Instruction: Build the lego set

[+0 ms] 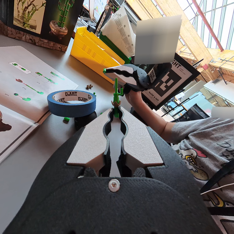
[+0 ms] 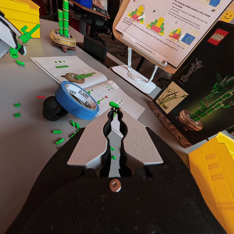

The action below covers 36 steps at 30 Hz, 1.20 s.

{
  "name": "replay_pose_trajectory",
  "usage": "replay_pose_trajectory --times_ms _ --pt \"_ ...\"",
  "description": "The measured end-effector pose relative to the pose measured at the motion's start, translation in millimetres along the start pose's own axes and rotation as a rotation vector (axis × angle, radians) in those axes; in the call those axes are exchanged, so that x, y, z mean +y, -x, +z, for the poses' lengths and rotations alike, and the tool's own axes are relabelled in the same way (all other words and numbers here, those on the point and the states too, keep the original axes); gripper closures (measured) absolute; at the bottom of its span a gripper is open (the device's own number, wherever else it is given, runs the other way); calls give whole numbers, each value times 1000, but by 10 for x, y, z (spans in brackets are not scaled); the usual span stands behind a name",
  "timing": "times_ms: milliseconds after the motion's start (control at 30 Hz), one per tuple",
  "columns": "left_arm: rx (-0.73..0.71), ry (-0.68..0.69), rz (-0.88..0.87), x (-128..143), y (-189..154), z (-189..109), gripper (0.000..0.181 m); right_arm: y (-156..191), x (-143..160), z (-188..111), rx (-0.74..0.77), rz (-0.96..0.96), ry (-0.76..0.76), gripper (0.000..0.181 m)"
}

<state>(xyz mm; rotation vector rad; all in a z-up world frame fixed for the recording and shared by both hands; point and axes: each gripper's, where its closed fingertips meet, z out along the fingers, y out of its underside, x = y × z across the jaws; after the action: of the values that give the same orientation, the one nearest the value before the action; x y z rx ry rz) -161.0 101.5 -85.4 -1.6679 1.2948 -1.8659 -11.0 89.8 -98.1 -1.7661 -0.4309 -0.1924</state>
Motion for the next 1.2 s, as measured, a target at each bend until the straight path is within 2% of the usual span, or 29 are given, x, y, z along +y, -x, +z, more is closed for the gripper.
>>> replay_pose_trajectory --times_ms 333,533,633,700,800,967,1200 --pt "-16 71 -5 160 22 136 176 53 -6 16 -5 -38 7 178" --pt "-22 123 -16 285 32 236 176 343 -378 53 -123 48 -72 179" --pt "-24 135 -24 321 53 255 176 484 -430 170 -183 84 38 179" --pt "-14 137 -39 336 57 261 176 586 -481 227 -221 85 41 179" --pt "1 140 -65 350 52 267 176 758 -498 241 -262 20 -3 179" --pt "0 181 -71 420 58 283 176 732 -438 155 -181 -122 -41 179" --pt "21 230 -91 520 41 323 176 885 -415 70 -235 -220 -95 179"
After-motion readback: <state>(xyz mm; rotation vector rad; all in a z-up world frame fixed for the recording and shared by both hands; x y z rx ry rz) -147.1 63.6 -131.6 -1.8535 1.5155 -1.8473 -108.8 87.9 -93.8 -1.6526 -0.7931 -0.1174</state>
